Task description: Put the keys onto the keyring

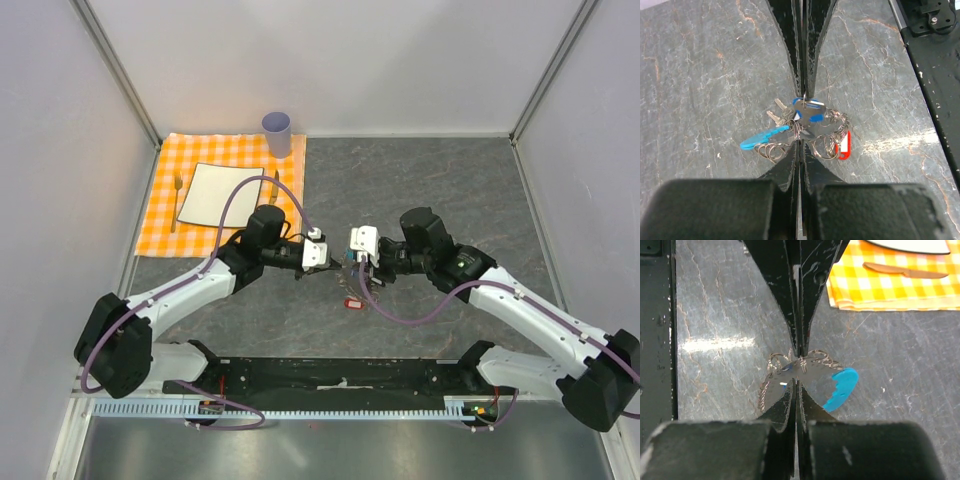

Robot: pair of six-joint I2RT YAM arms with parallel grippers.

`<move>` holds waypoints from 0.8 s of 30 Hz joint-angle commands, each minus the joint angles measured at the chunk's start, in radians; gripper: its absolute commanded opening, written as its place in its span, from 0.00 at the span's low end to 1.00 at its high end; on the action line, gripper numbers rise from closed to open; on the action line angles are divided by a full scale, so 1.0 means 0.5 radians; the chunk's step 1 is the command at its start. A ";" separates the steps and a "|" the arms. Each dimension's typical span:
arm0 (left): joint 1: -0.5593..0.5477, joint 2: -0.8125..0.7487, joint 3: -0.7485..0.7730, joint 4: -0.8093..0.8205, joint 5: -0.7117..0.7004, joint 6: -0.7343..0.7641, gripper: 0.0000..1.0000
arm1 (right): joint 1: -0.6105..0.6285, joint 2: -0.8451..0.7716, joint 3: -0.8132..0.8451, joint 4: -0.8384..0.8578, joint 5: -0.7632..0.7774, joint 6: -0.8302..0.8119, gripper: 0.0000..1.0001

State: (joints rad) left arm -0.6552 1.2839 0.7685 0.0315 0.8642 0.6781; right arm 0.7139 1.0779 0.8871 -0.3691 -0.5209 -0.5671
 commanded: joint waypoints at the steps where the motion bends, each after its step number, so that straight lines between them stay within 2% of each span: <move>1: 0.006 0.003 0.068 0.023 0.032 0.202 0.02 | 0.002 0.047 0.039 -0.035 -0.017 -0.096 0.00; 8: 0.006 0.012 0.049 0.051 0.171 0.193 0.02 | -0.001 0.096 0.064 -0.035 -0.008 -0.127 0.00; 24: 0.006 0.058 0.071 0.057 0.204 0.166 0.02 | 0.002 0.072 0.060 -0.032 -0.044 -0.130 0.00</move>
State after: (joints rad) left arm -0.6537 1.3155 0.7700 0.0315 0.9264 0.7238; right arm 0.7139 1.1286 0.8871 -0.3946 -0.5007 -0.6147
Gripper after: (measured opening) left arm 0.019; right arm 0.007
